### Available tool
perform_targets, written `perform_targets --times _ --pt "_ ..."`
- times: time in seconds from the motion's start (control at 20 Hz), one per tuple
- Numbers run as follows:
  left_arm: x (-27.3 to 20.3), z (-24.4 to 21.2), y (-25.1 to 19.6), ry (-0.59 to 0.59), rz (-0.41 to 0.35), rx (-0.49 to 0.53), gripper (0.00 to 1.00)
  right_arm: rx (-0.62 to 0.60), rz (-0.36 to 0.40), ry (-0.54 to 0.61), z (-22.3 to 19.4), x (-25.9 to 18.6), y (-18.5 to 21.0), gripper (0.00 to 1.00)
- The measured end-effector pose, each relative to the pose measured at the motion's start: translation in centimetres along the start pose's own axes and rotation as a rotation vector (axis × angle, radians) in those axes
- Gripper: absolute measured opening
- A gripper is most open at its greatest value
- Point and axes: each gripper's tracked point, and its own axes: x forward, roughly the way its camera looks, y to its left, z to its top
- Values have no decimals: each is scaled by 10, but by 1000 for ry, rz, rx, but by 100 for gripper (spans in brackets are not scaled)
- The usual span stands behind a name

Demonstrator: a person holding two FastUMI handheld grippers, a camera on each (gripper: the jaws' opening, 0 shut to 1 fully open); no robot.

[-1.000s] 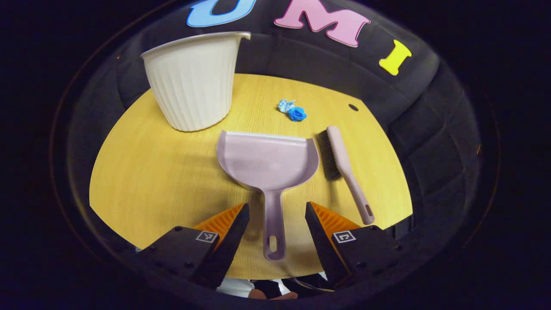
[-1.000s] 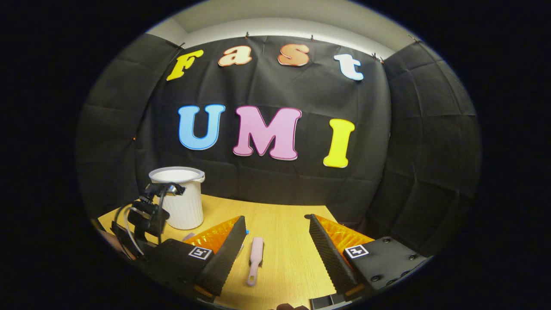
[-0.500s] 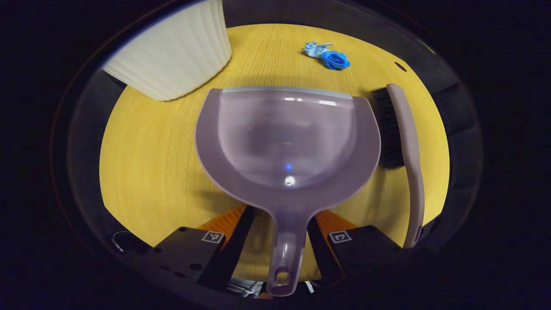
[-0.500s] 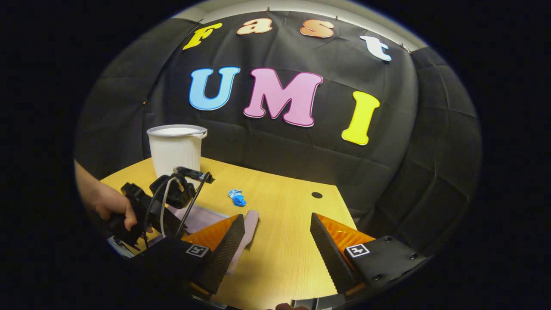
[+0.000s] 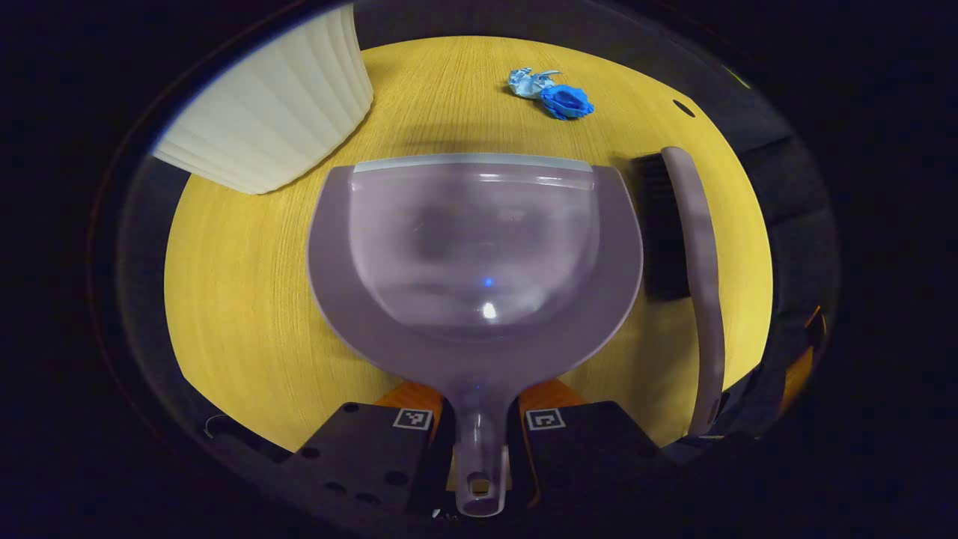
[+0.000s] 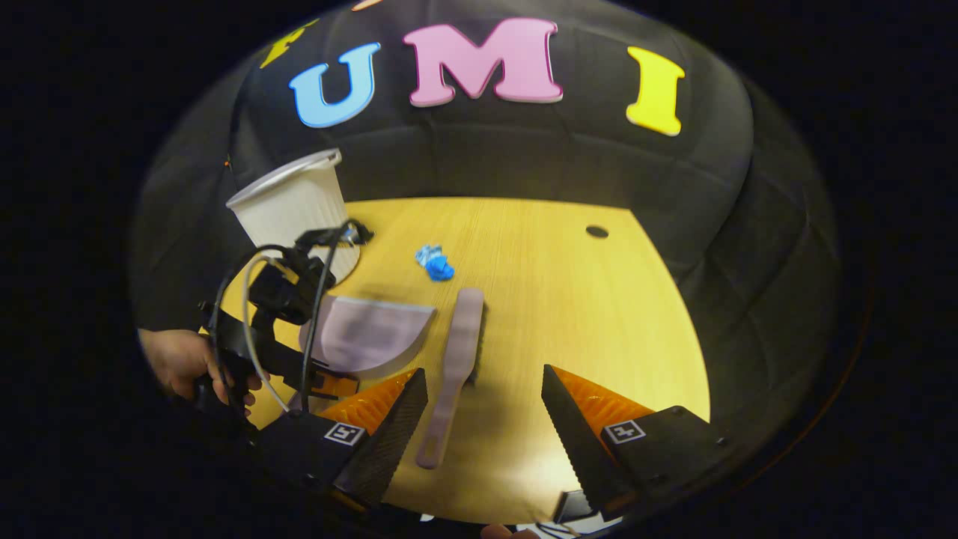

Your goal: Pick up the small broom and dustpan from the desktop, sweep the trash into the dustpan with the broom, and then empty the trash into the garbage bin.

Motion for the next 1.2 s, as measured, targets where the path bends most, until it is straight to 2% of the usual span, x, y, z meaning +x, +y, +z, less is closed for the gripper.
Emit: perform_targets --times 0.1,0.15,0.2,0.25,0.3,0.4,0.45,0.55,0.65,0.75,0.8,0.85,1.0,1.1,1.2 --pt "-4 1 4 -37 -24 31 29 13 23 121 -14 20 12 99" --pt "-4 1 3 -55 -59 34 29 37 15 194 -23 26 15 99" --pt "-4 -3 3 -64 -91 27 29 83 7 281 -33 31 16 100" --pt "-5 -6 3 -81 -114 24 29 136 -8 321 -39 37 16 100" --pt "-5 -6 3 -93 -131 27 29 189 -30 377 -47 42 13 96" --pt "-2 -12 5 -122 -155 36 29 215 -71 428 -51 48 8 93" --pt "-1 -14 6 -131 -158 49 29 206 -90 451 -53 52 7 98" --pt "0 -18 8 -141 -168 74 29 198 -147 495 -59 68 3 98" --pt "0 -17 8 -144 -184 84 29 213 -171 560 -68 76 5 98" --pt "1 -16 8 -154 -210 76 29 237 -154 592 -72 84 14 98" --pt "0 -18 9 -157 -220 75 29 238 -156 602 -73 88 15 82" --pt "-1 -18 10 -158 -226 78 29 230 -161 607 -73 92 15 77" --pt "-1 -18 12 -162 -232 88 29 205 -190 631 -76 98 8 42" --pt "-1 -18 13 -164 -243 92 29 198 -183 646 -78 98 7 30" --pt "0 -18 16 -158 -240 115 29 191 -157 647 -71 105 9 28"
